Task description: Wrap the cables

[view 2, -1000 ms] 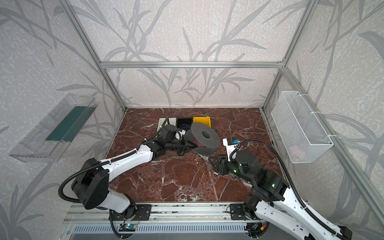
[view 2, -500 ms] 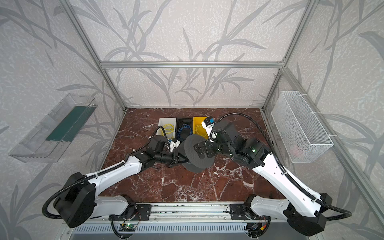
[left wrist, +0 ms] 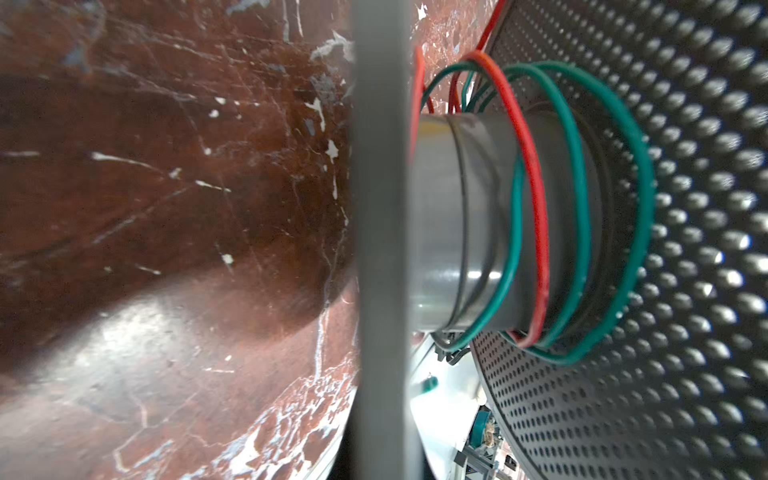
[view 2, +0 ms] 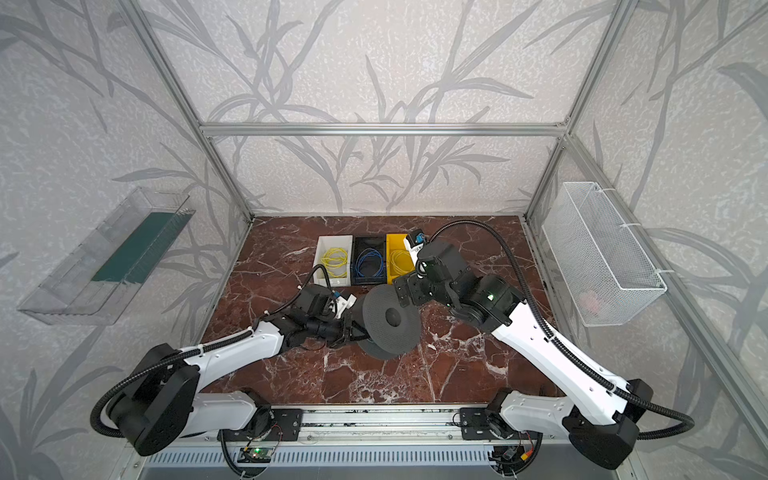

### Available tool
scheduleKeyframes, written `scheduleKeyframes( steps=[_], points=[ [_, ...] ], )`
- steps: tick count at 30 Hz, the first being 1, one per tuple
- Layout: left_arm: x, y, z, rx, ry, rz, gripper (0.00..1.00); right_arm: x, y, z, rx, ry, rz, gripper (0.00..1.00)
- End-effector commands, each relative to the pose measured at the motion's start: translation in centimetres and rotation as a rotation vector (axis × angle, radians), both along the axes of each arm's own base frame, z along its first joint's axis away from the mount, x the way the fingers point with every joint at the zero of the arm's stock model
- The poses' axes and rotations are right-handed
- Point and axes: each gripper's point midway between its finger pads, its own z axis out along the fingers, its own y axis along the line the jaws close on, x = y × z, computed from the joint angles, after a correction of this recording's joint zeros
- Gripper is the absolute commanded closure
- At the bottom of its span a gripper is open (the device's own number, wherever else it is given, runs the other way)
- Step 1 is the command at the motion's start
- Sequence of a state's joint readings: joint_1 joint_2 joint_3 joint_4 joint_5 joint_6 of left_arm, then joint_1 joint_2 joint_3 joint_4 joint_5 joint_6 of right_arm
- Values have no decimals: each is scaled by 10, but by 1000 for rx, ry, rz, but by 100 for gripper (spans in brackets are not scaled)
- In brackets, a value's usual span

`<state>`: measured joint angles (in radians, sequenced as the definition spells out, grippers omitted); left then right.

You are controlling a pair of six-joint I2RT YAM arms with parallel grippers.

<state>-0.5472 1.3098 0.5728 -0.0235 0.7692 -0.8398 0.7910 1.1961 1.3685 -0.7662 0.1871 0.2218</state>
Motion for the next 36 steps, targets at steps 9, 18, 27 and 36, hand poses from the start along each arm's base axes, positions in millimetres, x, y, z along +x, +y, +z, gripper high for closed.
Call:
scheduleKeyframes(
  steps=[9,18,27,36],
  points=[
    [-22,49,-27,240,8,55,40,12,-6,-5,0,-26,-9,1],
    [-29,77,-16,372,9,126,31,17,-4,-4,16,-35,2,1],
    [36,161,73,770,-376,433,0,69,-54,-54,-120,41,-210,1],
    [114,213,140,992,-940,618,0,119,-124,-53,-75,-393,-387,1]
  ],
)
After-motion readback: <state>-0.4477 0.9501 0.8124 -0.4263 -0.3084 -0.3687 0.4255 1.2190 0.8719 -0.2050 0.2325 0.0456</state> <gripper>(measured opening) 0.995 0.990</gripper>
